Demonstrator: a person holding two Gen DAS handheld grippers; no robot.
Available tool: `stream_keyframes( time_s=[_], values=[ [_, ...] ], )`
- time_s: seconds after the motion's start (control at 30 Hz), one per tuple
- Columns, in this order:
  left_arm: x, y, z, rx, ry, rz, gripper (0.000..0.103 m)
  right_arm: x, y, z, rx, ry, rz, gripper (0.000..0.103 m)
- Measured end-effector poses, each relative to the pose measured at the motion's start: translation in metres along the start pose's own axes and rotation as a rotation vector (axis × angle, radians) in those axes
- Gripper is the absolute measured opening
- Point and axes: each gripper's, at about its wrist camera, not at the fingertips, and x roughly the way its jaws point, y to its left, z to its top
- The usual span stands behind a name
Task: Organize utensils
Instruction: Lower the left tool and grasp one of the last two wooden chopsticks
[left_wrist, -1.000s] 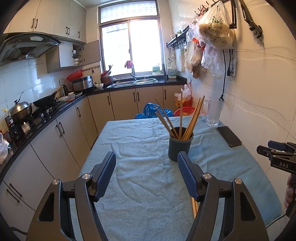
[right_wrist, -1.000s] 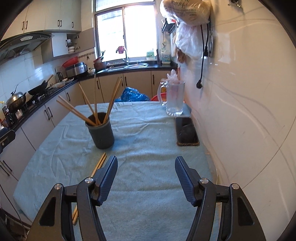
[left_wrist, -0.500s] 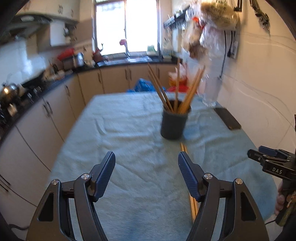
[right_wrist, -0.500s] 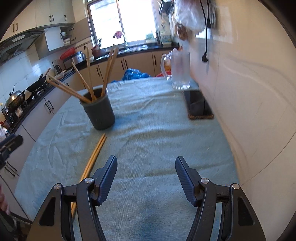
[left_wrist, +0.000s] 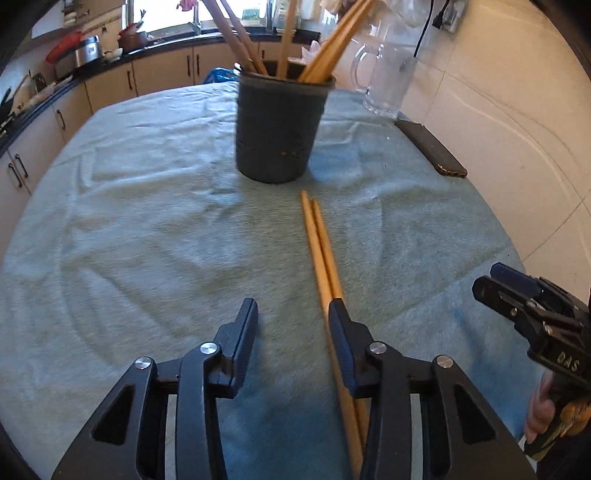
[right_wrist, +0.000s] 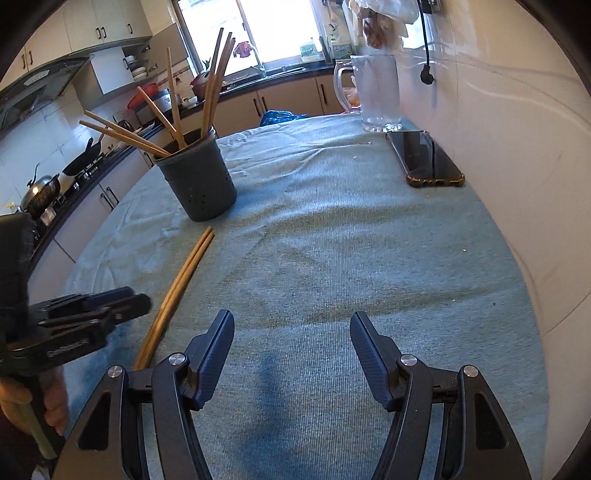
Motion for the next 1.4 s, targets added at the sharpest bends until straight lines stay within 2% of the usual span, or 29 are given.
stream_keyframes(
  time_s=[0.17, 0.27, 0.43, 0.57, 0.67, 0.73, 0.8, 1.1, 1.17, 1.27, 1.4],
  values=[
    [0.01, -0.012, 0.008, 0.054, -0.005, 0.031, 0.029, 0.011, -0.004, -0.004, 0.019, 0.009, 0.015, 0.07],
    [0.012, -0.016, 0.012, 0.076, 0.0, 0.045, 0.019, 0.018, -0.007, -0.006, 0.036, 0.022, 0.026, 0.07],
    [0.017, -0.025, 0.018, 0.108, 0.004, 0.093, 0.019, 0.019, -0.011, -0.007, 0.055, 0.015, 0.049, 0.07],
    [0.028, -0.03, 0.025, 0.107, 0.041, 0.084, 0.019, 0.018, -0.011, -0.008, 0.058, 0.012, 0.06, 0.072],
    [0.033, -0.036, 0.026, 0.148, 0.029, 0.125, 0.019, 0.017, -0.014, -0.008, 0.07, 0.008, 0.076, 0.072],
    [0.034, -0.038, 0.027, 0.155, 0.03, 0.126, 0.016, 0.016, -0.017, -0.009, 0.083, 0.004, 0.091, 0.072],
    [0.032, -0.033, 0.026, 0.145, 0.032, 0.124, 0.009, 0.016, -0.019, -0.009, 0.096, 0.001, 0.105, 0.072],
    [0.003, 0.019, 0.002, -0.038, 0.053, 0.107, 0.007, 0.017, -0.02, -0.009, 0.101, 0.0, 0.13, 0.077],
    [0.002, 0.024, 0.002, -0.049, 0.067, 0.084, 0.007, 0.017, -0.015, -0.008, 0.079, 0.008, 0.105, 0.078],
    [0.004, 0.029, 0.008, -0.061, 0.089, 0.066, 0.007, 0.02, 0.004, -0.005, -0.008, 0.037, 0.02, 0.078],
    [0.012, 0.027, 0.017, -0.041, 0.098, 0.064, 0.011, 0.024, 0.036, 0.005, -0.076, 0.059, 0.045, 0.078]
  ],
)
